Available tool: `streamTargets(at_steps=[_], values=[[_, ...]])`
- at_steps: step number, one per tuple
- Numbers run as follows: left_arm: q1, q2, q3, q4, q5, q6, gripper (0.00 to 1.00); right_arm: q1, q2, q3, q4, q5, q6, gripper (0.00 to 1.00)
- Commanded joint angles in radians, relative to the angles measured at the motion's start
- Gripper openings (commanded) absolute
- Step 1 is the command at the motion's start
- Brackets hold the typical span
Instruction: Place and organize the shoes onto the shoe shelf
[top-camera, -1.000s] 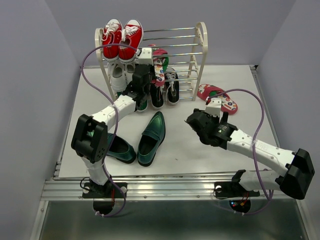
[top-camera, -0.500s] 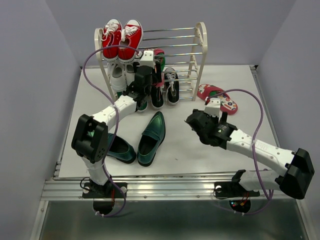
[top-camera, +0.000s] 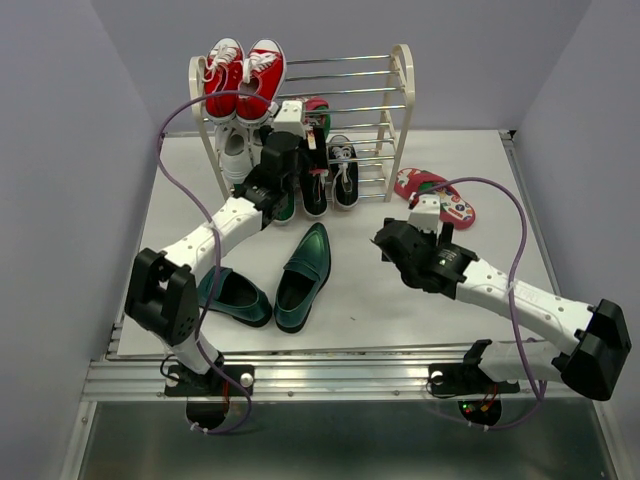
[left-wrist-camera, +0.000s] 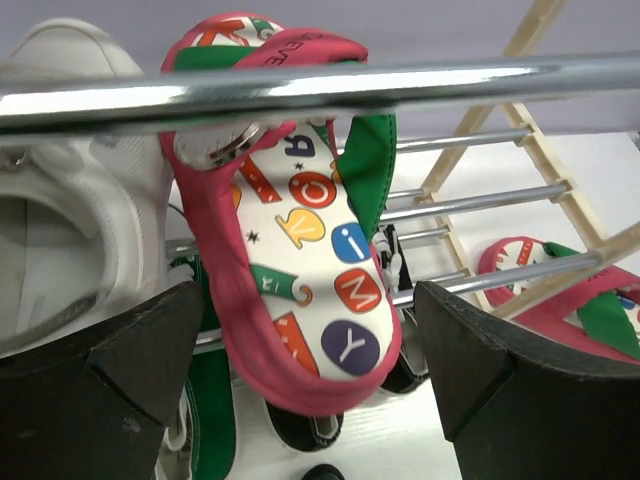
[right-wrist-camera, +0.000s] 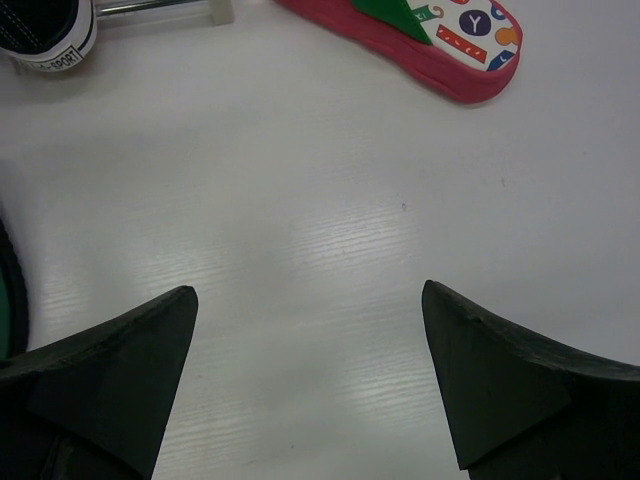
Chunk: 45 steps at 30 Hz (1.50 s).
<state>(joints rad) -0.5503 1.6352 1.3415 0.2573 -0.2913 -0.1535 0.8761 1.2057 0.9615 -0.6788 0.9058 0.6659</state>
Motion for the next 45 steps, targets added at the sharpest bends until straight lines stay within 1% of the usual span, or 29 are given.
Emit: streamTargets(at_steps=[1, 3, 11, 14, 23, 26, 29, 30, 33, 36, 38, 39, 45], values=[[-0.005, -0.101, -0.079, -0.004, 0.006, -0.067, 0.99, -0.006, -0.034, 0.025, 0.048, -0.005, 0.005, 1.00], [-0.007, -0.100, -0.079, -0.016, 0.026, -0.049, 0.99, -0.006, -0.037, 0.026, 0.048, -0.011, -0.002, 1.00], [-0.025, -0.040, 0.004, -0.113, 0.043, 0.011, 0.99, -0.006, -0.046, 0.025, 0.055, 0.008, -0.012, 1.00], [-0.023, -0.012, 0.028, -0.148, -0.005, 0.017, 0.99, -0.006, -0.046, 0.025, 0.059, 0.011, -0.014, 1.00], [-0.023, 0.078, 0.099, -0.147, 0.017, 0.019, 0.99, -0.006, -0.041, 0.022, 0.070, 0.021, -0.023, 1.00], [-0.023, 0.072, 0.093, -0.126, 0.020, 0.005, 0.98, -0.006, -0.032, 0.026, 0.068, 0.027, -0.028, 1.00], [-0.023, 0.060, 0.068, -0.083, 0.030, 0.023, 0.98, -0.006, -0.021, 0.028, 0.070, 0.030, -0.026, 1.00], [-0.022, 0.063, 0.070, -0.082, 0.037, 0.031, 0.98, -0.006, -0.020, 0.026, 0.068, 0.030, -0.025, 1.00], [-0.022, 0.080, 0.088, -0.092, 0.031, 0.058, 0.93, -0.006, -0.017, 0.025, 0.070, 0.025, -0.023, 1.00], [-0.022, 0.083, 0.105, -0.122, -0.002, 0.061, 0.93, -0.006, -0.017, 0.026, 0.070, 0.028, -0.022, 1.00], [-0.022, 0.077, 0.102, -0.131, -0.012, 0.065, 0.96, -0.006, -0.015, 0.031, 0.068, 0.030, -0.023, 1.00], [-0.022, 0.072, 0.097, -0.147, -0.022, 0.065, 0.99, -0.006, -0.015, 0.034, 0.068, 0.031, -0.023, 1.00], [-0.022, 0.048, 0.090, -0.184, -0.062, 0.065, 0.99, -0.006, -0.011, 0.042, 0.068, 0.022, -0.022, 1.00]])
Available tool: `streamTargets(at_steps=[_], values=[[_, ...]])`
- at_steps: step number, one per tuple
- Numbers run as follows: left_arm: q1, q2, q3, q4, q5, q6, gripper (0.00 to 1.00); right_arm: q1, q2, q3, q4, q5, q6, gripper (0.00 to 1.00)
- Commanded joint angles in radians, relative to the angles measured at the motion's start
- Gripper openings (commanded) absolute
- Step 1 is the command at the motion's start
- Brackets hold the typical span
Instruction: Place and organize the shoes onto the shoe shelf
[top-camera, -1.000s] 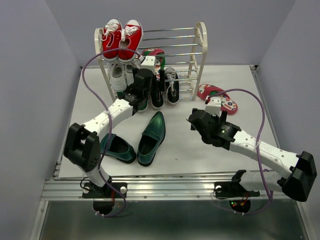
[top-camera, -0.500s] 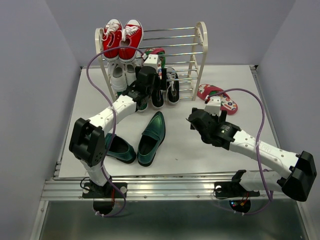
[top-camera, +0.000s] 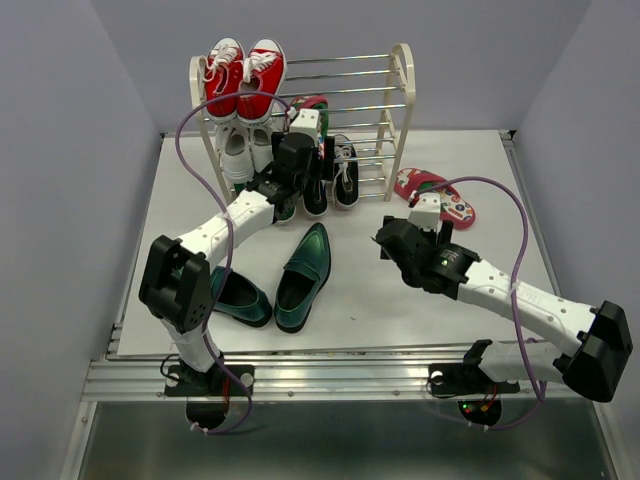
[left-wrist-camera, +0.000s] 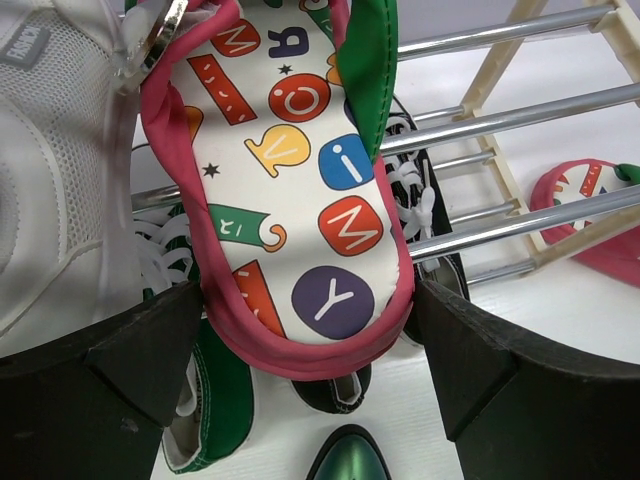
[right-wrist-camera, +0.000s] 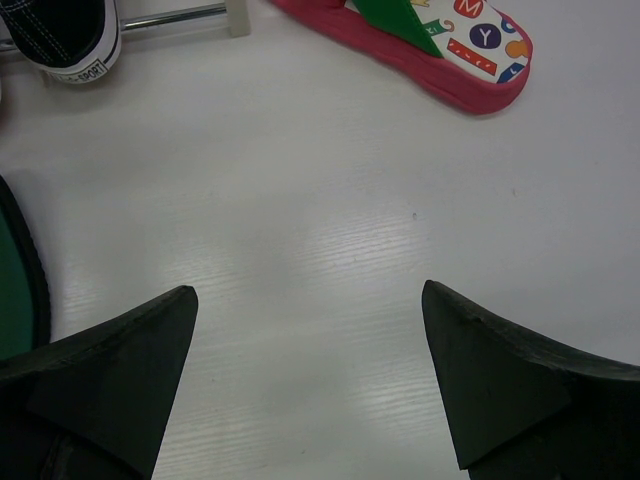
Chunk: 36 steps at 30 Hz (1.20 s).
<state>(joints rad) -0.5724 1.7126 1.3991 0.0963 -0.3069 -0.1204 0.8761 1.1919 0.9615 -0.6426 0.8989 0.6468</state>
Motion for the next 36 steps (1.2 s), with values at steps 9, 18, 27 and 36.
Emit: streamTargets(at_steps=[9, 18, 27, 36], values=[[0.000, -0.169, 0.046, -0.075, -0.084, 0.034, 0.99, -0.006, -0.020, 0.097, 0.034, -0.005, -0.044, 1.00], [-0.058, -0.350, -0.051, -0.093, 0.041, 0.010, 0.99, -0.248, -0.071, 0.106, 0.031, -0.249, -0.123, 1.00], [-0.142, -0.623, -0.339, -0.141, -0.031, -0.180, 0.99, -0.773, 0.043, 0.059, 0.095, -0.561, -0.328, 1.00], [-0.170, -0.657, -0.474, -0.167, -0.049, -0.232, 0.99, -1.071, 0.474, 0.327, 0.241, -1.012, -0.490, 1.00]])
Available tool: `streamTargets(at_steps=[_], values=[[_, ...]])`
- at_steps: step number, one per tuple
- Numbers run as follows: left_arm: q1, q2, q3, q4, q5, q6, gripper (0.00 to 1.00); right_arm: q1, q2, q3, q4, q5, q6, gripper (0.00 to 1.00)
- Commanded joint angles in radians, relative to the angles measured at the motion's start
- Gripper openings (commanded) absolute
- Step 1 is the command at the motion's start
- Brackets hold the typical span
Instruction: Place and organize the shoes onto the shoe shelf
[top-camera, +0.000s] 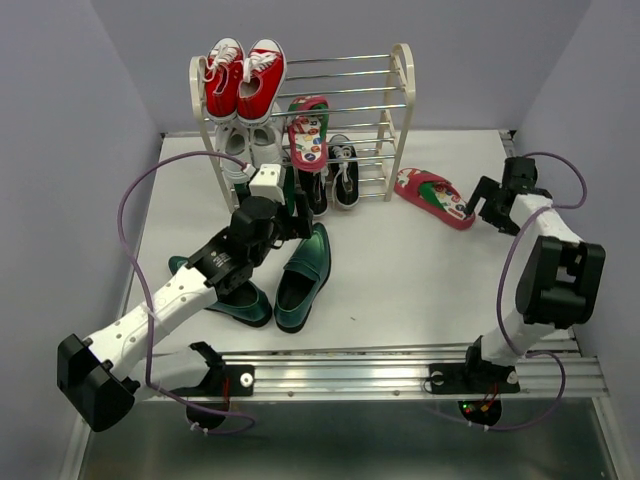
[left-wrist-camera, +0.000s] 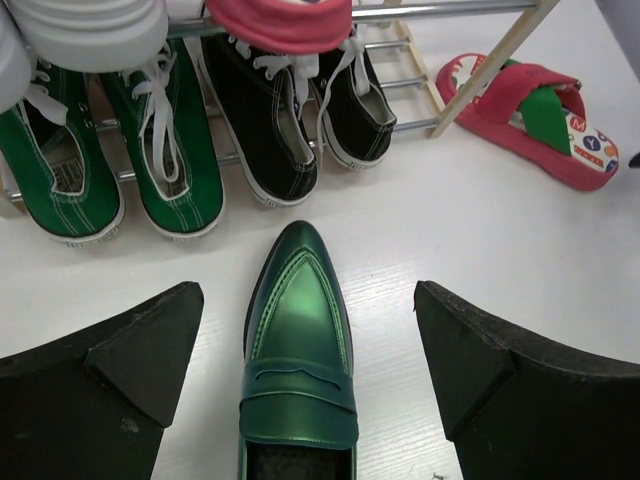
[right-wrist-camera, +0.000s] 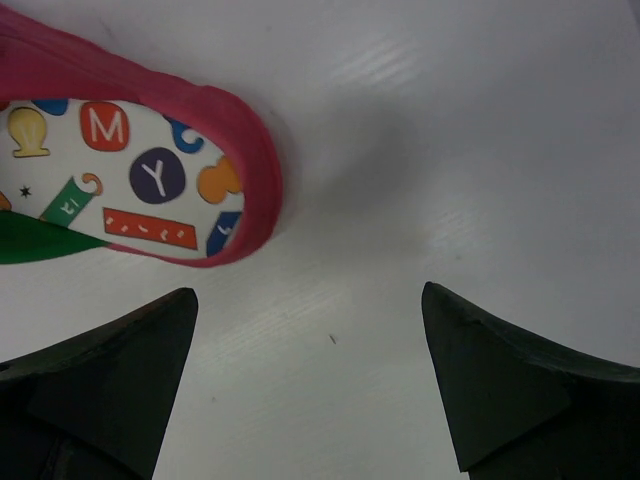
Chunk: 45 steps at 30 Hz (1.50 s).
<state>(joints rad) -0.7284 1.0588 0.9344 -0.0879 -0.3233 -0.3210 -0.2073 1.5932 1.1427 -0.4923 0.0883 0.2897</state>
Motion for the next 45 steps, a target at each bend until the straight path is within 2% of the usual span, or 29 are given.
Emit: streamTargets(at_steps=[1, 4, 8, 14, 17, 23, 27, 31, 34, 35, 40, 45], values=[[-0.019, 0.001, -0.011, 0.026, -0.036, -0.024, 0.99, 0.013, 0.149, 0.216, 0.089, -0.209, -0.151, 1.00], [-0.020, 0.012, -0.011, 0.036, -0.040, -0.018, 0.99, 0.002, 0.261, 0.293, 0.090, -0.238, -0.254, 1.00], [-0.020, 0.001, -0.025, 0.057, -0.043, 0.000, 0.99, 0.002, 0.327, 0.345, 0.107, -0.329, -0.386, 1.00], [-0.020, -0.020, -0.020, 0.057, -0.048, 0.005, 0.99, 0.002, 0.337, 0.310, 0.110, -0.429, -0.604, 1.00], [-0.020, -0.017, -0.020, 0.065, -0.049, 0.008, 0.99, 0.002, 0.340, 0.316, 0.094, -0.430, -0.612, 1.00], [-0.020, 0.015, 0.003, 0.074, -0.039, 0.017, 0.99, 0.002, 0.312, 0.195, 0.175, -0.499, -0.546, 1.00], [-0.020, 0.009, 0.003, 0.065, -0.026, 0.011, 0.99, 0.002, 0.355, 0.210, 0.201, -0.469, -0.479, 1.00], [-0.020, -0.013, -0.012, 0.065, -0.026, -0.006, 0.99, 0.002, 0.304, 0.143, 0.244, -0.542, -0.416, 1.00], [-0.020, -0.016, -0.019, 0.073, -0.025, -0.009, 0.99, 0.032, 0.240, 0.069, 0.267, -0.480, -0.330, 0.97], [-0.020, -0.013, -0.017, 0.071, -0.022, -0.009, 0.99, 0.045, 0.225, 0.052, 0.267, -0.446, -0.311, 0.93], [-0.022, 0.001, -0.003, 0.065, -0.005, -0.020, 0.99, 0.124, 0.159, -0.070, 0.321, -0.438, -0.134, 0.82], [-0.022, -0.022, -0.005, 0.071, 0.009, -0.021, 0.99, 0.157, 0.119, -0.138, 0.330, -0.270, -0.057, 0.82]])
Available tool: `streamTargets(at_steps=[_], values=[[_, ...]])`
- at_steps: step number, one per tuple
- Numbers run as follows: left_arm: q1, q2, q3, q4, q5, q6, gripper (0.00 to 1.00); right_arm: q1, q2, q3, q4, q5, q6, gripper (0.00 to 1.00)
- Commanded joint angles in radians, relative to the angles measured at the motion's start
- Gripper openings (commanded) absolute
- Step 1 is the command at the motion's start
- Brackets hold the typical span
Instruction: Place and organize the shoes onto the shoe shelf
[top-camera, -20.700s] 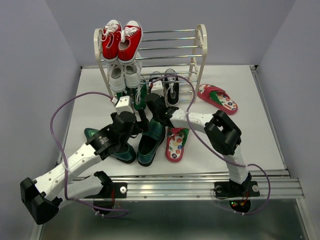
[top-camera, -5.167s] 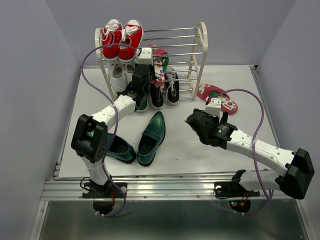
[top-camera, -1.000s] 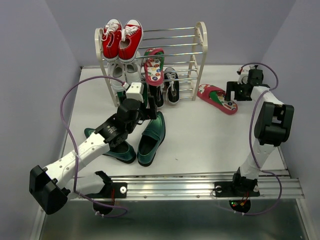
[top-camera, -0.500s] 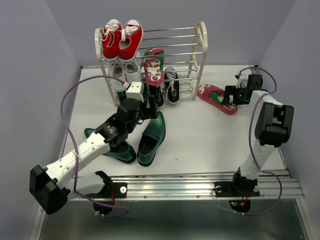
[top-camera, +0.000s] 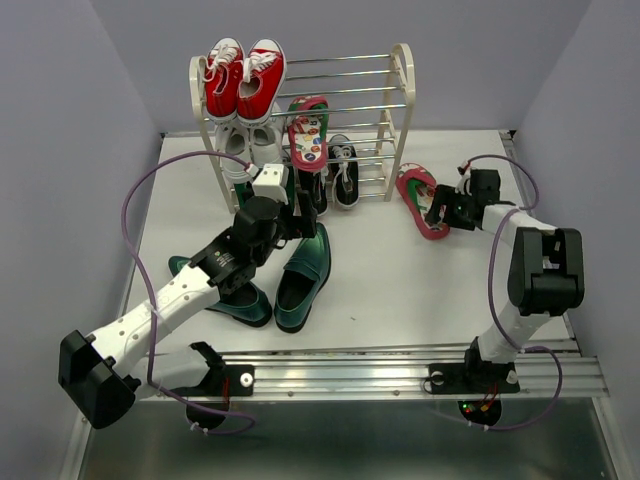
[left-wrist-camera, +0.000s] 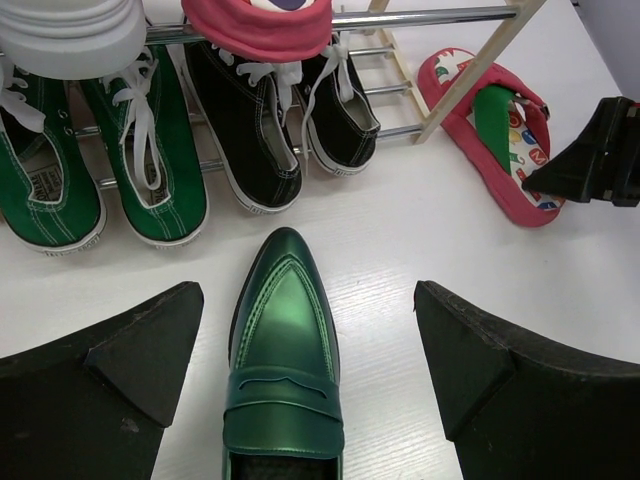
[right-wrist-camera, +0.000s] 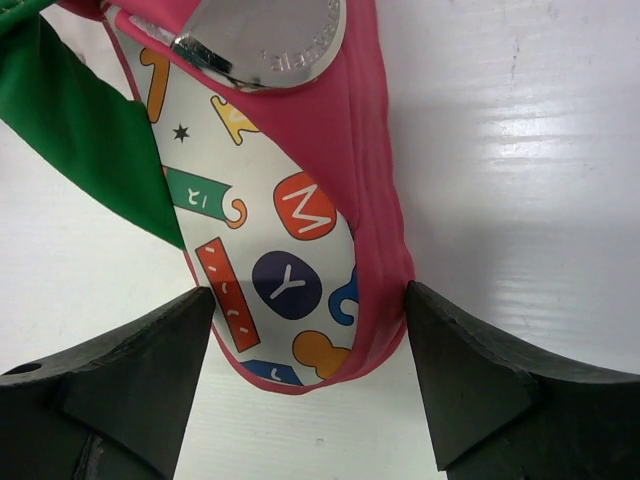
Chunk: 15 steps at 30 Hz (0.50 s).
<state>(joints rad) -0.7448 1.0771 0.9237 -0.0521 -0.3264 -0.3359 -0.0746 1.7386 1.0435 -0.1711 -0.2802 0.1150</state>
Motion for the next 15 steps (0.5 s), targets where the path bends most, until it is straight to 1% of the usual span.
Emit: streamTargets(at_steps=[1, 2, 4, 8, 11, 15], values=[[-0.005, -0.048, 0.001, 0.035, 0.013, -0.009, 0.99, 0.024, -0.036, -0.040, 0.021, 0.128, 0.141, 0.82], [-0.005, -0.060, -0.006, 0.035, 0.013, -0.011, 0.99, 0.024, -0.039, -0.039, 0.025, 0.171, 0.149, 0.82], [-0.005, -0.072, -0.017, 0.035, 0.013, -0.017, 0.99, 0.024, -0.040, -0.027, 0.036, 0.208, 0.166, 0.84], [-0.005, -0.103, -0.037, 0.037, -0.003, -0.032, 0.99, 0.024, -0.040, 0.016, 0.068, 0.265, 0.149, 0.84], [-0.005, -0.114, -0.042, 0.038, -0.013, -0.032, 0.99, 0.024, -0.033, 0.044, 0.102, 0.256, 0.126, 0.83], [-0.005, -0.123, -0.046, 0.040, -0.016, -0.032, 0.99, 0.024, 0.025, 0.098, 0.090, 0.240, 0.120, 0.82]])
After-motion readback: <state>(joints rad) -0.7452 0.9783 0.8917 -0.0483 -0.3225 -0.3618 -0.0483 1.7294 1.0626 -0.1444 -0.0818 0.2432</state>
